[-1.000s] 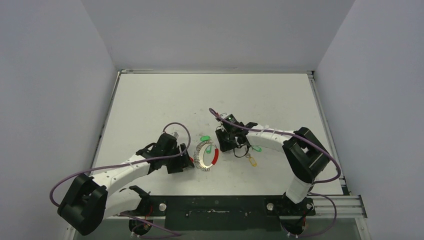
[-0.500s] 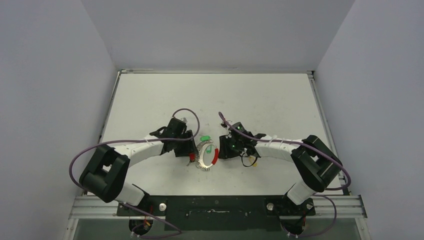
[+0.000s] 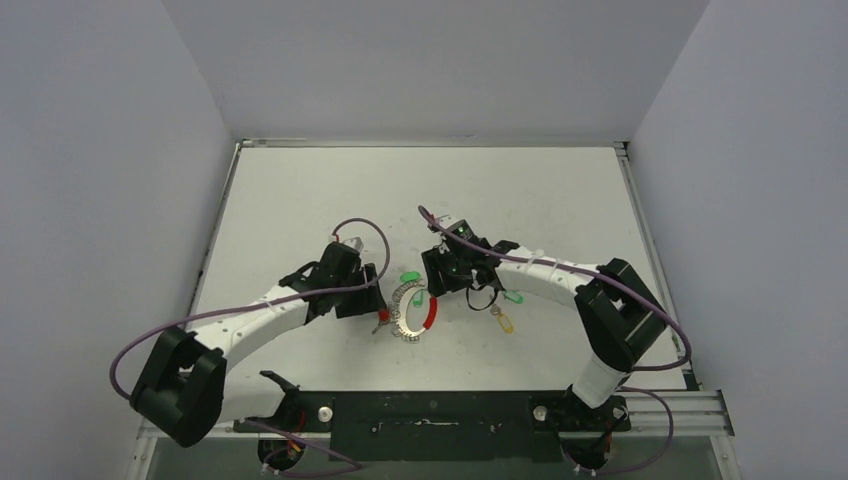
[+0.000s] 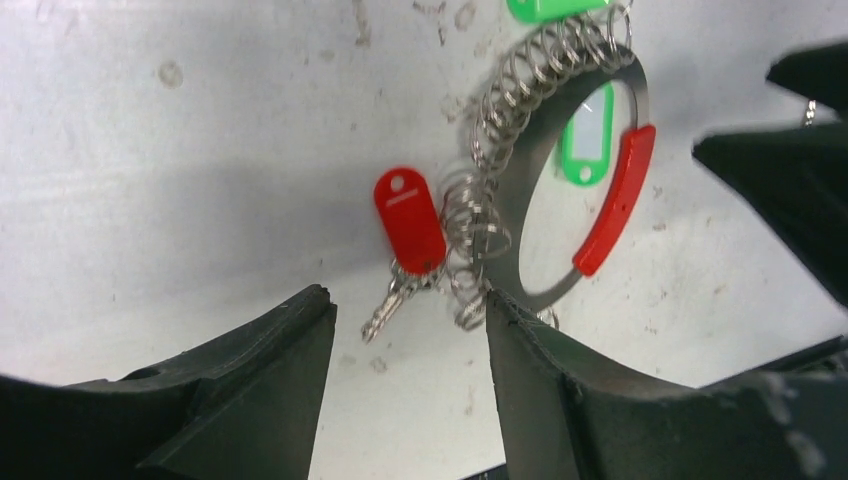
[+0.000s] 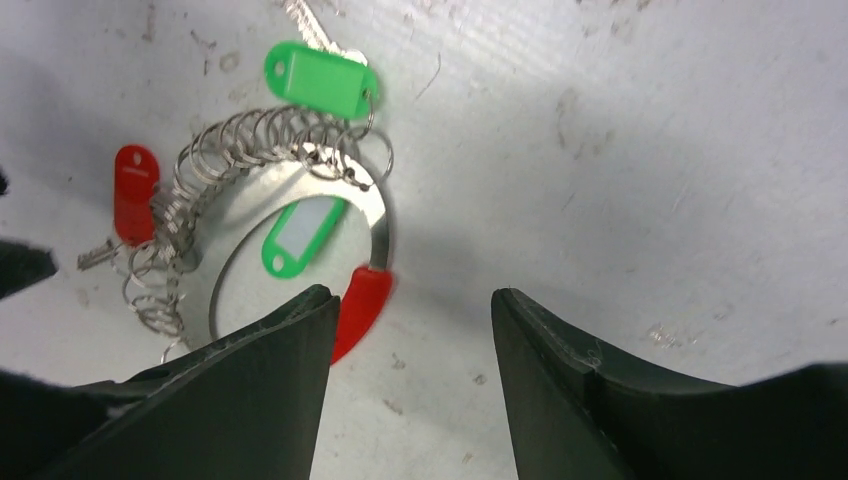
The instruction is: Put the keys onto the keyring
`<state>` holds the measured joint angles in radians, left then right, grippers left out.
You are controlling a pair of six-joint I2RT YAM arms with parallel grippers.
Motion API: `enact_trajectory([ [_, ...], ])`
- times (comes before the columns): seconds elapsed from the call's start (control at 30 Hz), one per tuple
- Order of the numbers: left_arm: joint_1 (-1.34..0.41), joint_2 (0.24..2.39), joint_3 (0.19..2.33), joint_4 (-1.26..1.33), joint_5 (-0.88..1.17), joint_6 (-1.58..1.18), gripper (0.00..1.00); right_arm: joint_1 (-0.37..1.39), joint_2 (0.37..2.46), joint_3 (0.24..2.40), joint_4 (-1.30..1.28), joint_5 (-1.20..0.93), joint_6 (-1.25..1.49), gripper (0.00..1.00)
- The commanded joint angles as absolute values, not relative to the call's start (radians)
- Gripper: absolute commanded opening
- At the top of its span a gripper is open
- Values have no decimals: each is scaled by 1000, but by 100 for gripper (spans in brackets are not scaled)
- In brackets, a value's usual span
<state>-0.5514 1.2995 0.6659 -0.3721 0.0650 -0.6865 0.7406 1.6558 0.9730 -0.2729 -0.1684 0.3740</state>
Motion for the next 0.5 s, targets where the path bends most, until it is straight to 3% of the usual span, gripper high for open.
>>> enact_trajectory([
  [0.0, -561, 1158, 585, -393, 72, -750, 55, 757, 1744, 1079, -335, -69, 286, 58],
  [0.23, -564, 1028, 450, -367, 106, -855, 55, 786, 1859, 1154, -348, -58, 265, 55],
  [0.47, -566, 975, 392, -379, 100, -899, 55, 786, 1831, 1134, -373, 39, 281, 42],
])
